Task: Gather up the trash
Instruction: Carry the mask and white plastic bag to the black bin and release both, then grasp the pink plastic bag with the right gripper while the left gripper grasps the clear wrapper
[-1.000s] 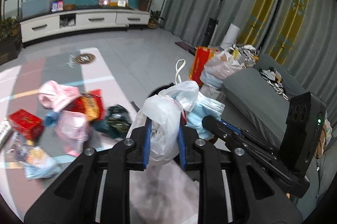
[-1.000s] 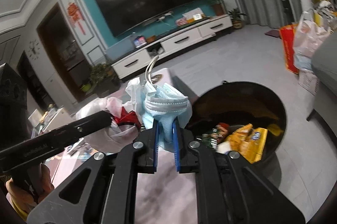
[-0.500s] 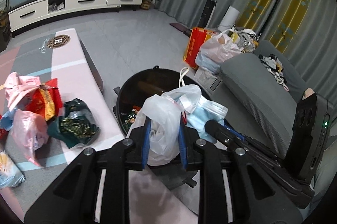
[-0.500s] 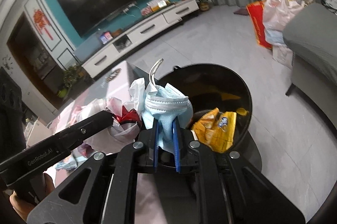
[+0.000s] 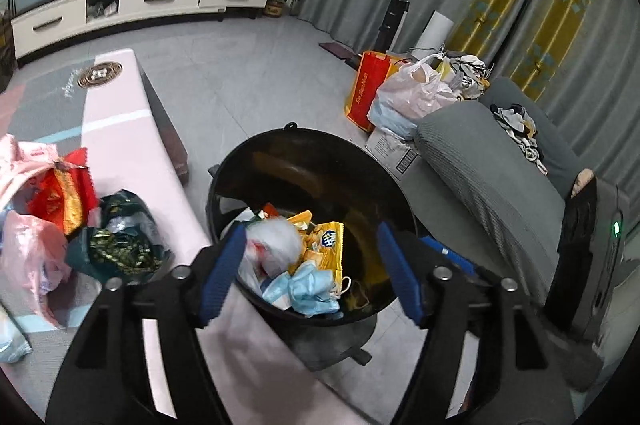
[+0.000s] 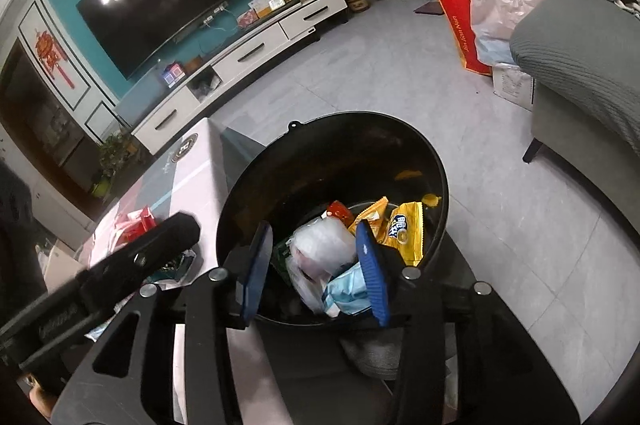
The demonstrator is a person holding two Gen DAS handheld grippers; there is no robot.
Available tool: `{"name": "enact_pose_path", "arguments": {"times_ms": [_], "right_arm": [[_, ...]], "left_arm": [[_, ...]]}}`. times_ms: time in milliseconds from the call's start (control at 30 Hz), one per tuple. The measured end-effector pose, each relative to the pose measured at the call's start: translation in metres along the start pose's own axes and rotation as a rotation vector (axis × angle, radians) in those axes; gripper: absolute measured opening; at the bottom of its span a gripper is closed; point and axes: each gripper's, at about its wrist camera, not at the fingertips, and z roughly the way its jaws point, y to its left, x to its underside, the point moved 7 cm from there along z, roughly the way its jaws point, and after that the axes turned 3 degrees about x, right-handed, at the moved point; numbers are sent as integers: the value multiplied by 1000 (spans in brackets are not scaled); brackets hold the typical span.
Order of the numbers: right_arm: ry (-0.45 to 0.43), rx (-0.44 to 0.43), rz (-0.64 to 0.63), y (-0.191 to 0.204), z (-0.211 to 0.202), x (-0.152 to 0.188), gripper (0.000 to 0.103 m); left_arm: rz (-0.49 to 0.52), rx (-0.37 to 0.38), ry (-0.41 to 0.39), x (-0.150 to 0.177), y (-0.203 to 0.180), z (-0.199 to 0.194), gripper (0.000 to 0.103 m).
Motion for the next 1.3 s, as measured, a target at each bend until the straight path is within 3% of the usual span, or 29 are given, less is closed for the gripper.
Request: {"name": "enact_pose_path", "arguments": {"times_ms": [200, 367, 533, 700, 933, 1167, 1300], "right_arm": [[-9, -35, -13, 11, -5, 0, 47], [-10, -85, -93, 48, -14, 10, 53], [19, -156, -221, 101, -16, 31, 56], [69, -214, -371, 155, -7, 60, 56], [125, -266, -519, 214, 7, 101, 59], [170, -244, -535, 234, 29, 120, 60], [180, -236, -490, 236, 39, 119, 60]], "left_arm": [[60, -50, -55, 12, 5, -39, 84], [75, -81, -117, 30, 20, -88, 89], [-29, -111, -160, 58, 69, -137, 90], [-138, -210, -210, 73, 132, -188, 90], [-314, -265, -203, 105, 208, -215, 92], [-477, -244, -192, 127, 251, -221, 92], [-572, -182, -188, 134, 262, -216, 92]]}}
